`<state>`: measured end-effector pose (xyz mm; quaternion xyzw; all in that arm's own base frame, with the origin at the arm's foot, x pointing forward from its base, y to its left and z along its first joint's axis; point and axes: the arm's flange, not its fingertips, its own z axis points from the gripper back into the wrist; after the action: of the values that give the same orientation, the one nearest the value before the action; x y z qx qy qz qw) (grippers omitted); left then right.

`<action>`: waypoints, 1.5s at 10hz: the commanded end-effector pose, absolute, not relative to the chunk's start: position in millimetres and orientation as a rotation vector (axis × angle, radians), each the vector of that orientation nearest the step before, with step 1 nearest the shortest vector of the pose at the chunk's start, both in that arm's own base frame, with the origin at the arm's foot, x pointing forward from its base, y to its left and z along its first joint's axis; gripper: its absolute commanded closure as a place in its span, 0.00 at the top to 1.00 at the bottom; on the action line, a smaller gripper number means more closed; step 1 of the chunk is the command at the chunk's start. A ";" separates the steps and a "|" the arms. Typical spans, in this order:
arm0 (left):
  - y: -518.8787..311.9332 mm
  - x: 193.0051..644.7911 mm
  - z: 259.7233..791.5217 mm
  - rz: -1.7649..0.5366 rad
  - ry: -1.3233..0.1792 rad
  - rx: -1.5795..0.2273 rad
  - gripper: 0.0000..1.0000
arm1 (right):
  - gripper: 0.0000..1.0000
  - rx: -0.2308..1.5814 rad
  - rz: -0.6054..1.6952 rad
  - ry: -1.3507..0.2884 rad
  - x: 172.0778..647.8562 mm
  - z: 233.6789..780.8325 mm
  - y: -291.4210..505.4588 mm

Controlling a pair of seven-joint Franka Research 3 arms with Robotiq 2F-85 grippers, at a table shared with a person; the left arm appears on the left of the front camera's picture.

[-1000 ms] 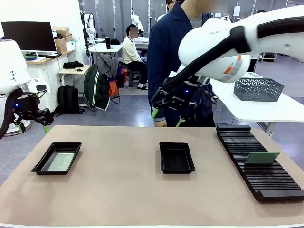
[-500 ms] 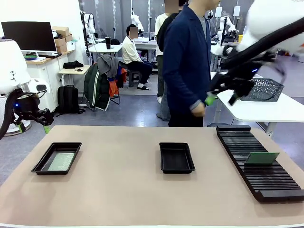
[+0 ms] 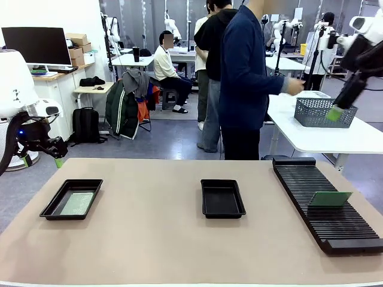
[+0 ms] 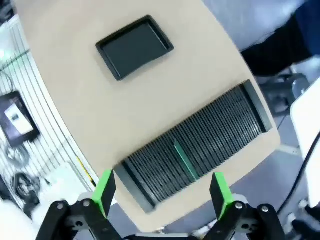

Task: Inspect and transfer BCBs to ESD trays.
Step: Pick up the Blank PCB from the PCB Rack and place it in the right ESD tray.

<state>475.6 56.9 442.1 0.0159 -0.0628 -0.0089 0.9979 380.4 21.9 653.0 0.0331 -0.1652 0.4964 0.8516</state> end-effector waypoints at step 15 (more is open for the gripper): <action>57.3 474.6 441.8 -0.017 -0.125 0.032 1.00 | 1.00 -0.044 1.461 -0.204 395.9 673.1 -52.7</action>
<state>475.6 56.9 442.0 0.0159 -0.0628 -0.0090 0.9979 396.6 -54.2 675.2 -0.0286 -0.0883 0.6726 0.7341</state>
